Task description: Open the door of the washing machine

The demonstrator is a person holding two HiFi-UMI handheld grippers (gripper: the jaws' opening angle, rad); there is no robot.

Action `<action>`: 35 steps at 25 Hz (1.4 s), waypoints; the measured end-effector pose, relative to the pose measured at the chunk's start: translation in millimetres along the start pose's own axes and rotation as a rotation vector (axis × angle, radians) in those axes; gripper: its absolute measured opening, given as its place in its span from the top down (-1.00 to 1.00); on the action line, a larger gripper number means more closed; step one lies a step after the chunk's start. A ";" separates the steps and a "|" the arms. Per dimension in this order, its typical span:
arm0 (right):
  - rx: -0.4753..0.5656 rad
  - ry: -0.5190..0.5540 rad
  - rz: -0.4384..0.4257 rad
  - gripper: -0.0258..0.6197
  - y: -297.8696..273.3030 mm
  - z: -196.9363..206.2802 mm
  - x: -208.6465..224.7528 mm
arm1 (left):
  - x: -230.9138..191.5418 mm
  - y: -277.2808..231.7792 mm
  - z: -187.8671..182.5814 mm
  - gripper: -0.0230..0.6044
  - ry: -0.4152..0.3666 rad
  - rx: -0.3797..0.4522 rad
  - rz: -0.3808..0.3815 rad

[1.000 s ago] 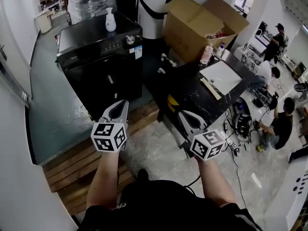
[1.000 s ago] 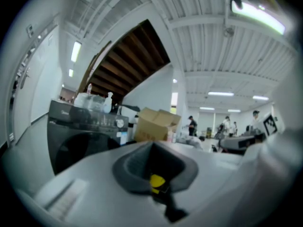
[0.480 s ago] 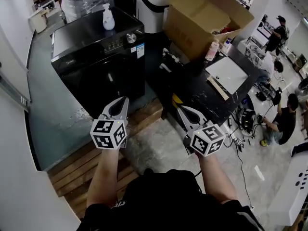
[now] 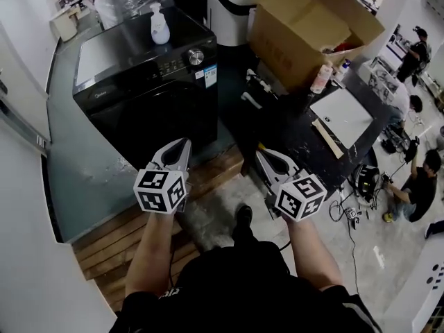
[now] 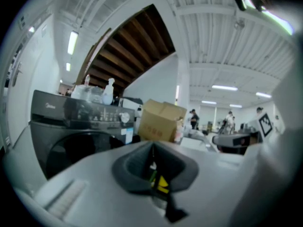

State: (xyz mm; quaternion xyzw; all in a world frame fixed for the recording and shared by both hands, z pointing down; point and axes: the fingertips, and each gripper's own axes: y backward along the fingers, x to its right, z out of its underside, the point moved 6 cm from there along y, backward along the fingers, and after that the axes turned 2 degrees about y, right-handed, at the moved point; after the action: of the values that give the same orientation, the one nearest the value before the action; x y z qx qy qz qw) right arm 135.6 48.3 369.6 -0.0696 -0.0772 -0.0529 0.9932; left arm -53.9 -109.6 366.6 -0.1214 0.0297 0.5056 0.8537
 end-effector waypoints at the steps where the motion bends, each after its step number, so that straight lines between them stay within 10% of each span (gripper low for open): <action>1: 0.001 -0.002 -0.010 0.94 -8.0 -1.6 8.5 | -2.1 -8.9 -2.0 0.88 -0.002 -0.001 -0.008; 22: -0.025 -0.074 -0.180 0.93 -141.8 -31.7 175.3 | -34.2 -182.2 -43.3 0.88 -0.005 -0.061 -0.141; 35: -0.064 -0.045 -0.267 0.88 -191.5 -40.7 172.8 | -63.8 -199.9 -55.6 0.88 0.014 -0.029 -0.170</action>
State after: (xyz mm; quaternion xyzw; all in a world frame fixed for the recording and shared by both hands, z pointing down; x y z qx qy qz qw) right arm 289.1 -162.5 382.5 -0.0917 -0.1063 -0.1852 0.9726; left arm 93.0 -269.3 359.2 -0.1392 0.0179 0.4310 0.8914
